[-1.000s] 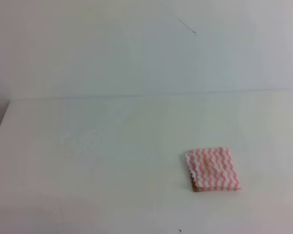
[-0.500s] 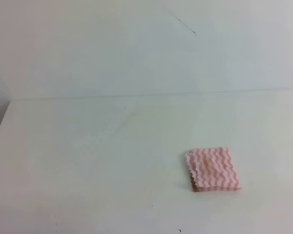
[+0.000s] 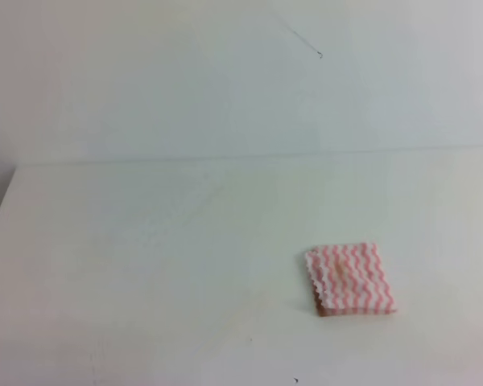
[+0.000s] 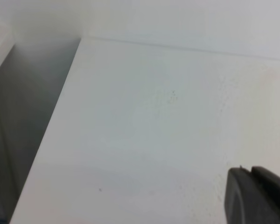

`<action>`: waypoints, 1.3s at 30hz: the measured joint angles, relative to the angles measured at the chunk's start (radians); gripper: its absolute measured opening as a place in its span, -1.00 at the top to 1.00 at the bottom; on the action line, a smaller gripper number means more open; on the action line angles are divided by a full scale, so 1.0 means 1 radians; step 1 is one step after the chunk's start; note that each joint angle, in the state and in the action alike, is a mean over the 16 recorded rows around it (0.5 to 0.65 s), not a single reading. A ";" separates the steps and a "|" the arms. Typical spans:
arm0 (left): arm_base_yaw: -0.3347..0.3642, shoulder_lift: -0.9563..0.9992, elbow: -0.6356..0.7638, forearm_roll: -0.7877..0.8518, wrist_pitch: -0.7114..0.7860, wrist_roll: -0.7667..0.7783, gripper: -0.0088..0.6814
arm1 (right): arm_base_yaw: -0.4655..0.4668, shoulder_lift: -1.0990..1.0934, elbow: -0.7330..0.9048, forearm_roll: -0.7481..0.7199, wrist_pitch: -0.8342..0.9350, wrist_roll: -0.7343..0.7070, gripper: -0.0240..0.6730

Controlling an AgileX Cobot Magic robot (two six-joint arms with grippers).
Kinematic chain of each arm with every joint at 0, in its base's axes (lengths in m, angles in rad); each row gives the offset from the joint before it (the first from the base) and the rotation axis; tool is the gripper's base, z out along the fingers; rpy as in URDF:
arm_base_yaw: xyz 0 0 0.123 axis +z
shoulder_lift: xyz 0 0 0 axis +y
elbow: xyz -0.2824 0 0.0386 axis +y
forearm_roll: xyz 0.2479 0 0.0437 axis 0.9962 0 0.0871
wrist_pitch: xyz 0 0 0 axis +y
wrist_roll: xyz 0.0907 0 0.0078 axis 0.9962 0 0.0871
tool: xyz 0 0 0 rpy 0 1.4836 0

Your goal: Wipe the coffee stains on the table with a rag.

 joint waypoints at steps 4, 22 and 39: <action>0.000 0.000 0.000 0.000 0.001 0.000 0.98 | -0.097 -0.075 0.023 0.048 -0.004 -0.001 0.94; 0.000 0.000 0.000 0.000 0.000 0.000 0.98 | -0.273 -0.144 0.125 0.219 -0.040 -0.001 0.94; 0.000 0.000 0.000 0.000 0.001 0.000 0.98 | -0.272 -0.141 0.228 0.303 -0.119 -0.006 0.94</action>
